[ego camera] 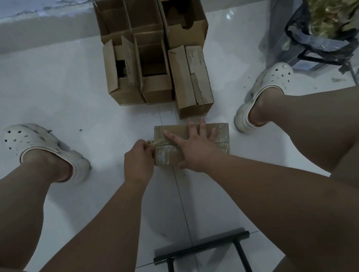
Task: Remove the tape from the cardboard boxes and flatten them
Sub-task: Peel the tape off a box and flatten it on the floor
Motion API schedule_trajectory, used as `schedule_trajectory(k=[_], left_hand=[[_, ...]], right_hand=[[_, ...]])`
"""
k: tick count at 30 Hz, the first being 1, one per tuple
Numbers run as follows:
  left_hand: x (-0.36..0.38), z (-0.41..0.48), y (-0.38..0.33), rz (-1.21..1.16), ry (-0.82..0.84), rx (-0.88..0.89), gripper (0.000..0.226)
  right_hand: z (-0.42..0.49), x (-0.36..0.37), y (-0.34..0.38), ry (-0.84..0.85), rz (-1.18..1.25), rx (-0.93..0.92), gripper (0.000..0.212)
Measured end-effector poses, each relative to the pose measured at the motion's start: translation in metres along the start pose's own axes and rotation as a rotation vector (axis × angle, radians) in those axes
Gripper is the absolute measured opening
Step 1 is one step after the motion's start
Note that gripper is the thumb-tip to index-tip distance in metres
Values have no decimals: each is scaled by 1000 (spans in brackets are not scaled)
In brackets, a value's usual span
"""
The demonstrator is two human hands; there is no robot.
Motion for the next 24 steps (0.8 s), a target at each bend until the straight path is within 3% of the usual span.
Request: schedule_trajectory(k=[5,11,15,17,19,22,24], left_hand=[[-5,-8,-2,-61,-102,-38,17],[-7,-5,-10,168,-175,-55,29],[0,2,7,-273,120,-204,76],[3,-3,17,-518,177,-317,83],[9,-5,25,-635,207,-449,70],[17,-6,33,-643,323,-566,22],[20,-11,35,-792,376,-611,23]], right_hand=[[2,0,3,-7,12,4,99],[3,-3,4,14,51,15,99],[2,-4,4,21,47,24,100],[1,-4,5,27,46,30,101],[2,-5,5,27,57,28,101],[3,-5,6,25,64,23,101],[3,-3,5,21,59,28,101]])
Point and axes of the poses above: each hand's wrist, its own z-axis towards the middle knuckle, its own x-axis out of the palm, y = z × x, the point moved 6 cm from there along z, towards the middle knuckle, and after that the axes turned 13 degrees about -x, right-handed, at the moved point
